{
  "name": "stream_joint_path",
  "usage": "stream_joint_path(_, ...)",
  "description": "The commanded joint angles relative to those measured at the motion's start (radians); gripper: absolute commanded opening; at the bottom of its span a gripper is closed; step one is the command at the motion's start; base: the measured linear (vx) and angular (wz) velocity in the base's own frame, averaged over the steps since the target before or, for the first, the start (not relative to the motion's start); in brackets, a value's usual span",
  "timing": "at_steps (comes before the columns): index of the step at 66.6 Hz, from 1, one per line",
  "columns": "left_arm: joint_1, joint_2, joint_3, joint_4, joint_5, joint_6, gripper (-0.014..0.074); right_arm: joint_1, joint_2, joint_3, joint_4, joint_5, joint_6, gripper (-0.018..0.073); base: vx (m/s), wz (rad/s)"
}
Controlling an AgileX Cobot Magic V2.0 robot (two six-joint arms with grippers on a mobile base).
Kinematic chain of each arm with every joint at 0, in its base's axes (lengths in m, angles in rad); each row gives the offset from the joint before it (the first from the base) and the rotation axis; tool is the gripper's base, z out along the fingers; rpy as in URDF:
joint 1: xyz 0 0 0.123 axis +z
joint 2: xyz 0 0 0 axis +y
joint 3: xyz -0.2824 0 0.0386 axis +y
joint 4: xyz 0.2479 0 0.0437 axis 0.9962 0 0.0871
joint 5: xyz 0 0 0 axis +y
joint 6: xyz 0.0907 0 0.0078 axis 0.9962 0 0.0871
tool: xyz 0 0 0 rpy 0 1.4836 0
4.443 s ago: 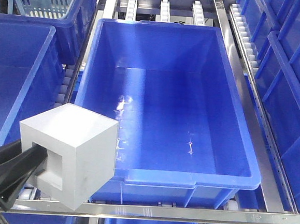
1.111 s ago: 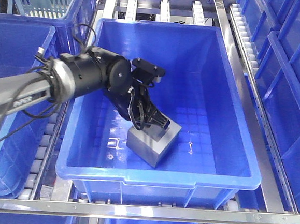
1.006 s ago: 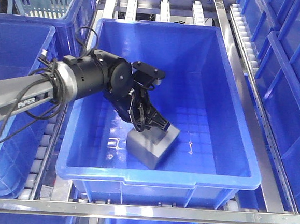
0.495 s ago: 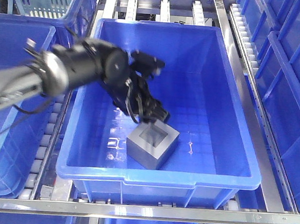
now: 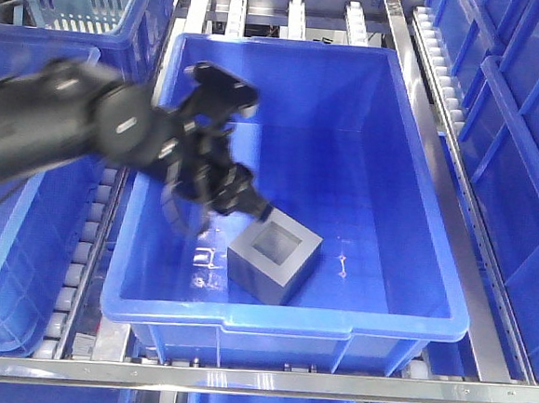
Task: Sort gray base to blue bin
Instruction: 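Open the left gripper and withdraw it from the bin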
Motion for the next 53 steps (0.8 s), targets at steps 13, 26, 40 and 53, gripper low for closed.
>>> stream_joint_path(13,0.0,-0.327,0.298,-0.003,-0.278,-0.009,0.0292,0.002,0.01,0.017,-0.007,-0.079,-0.007,-0.0009,0.0,0.0)
stream_joint_path(26,0.0,-0.585,0.518,-0.002,-0.385,-0.009,0.0292,0.002,0.01,0.017,-0.007,-0.079,-0.007,-0.0009,0.0,0.0)
stream_joint_path(40,0.0,-0.865,0.727,-0.002,-0.436,-0.01,0.0292,0.002,0.01,0.017,-0.007,-0.079,-0.007,-0.0009,0.0,0.0)
stream_joint_path(53,0.0,-1.087,0.879,-0.002,-0.407,-0.01,0.0234,0.002,0.01,0.017,-0.007,-0.079,-0.007,-0.0009,0.0,0.0)
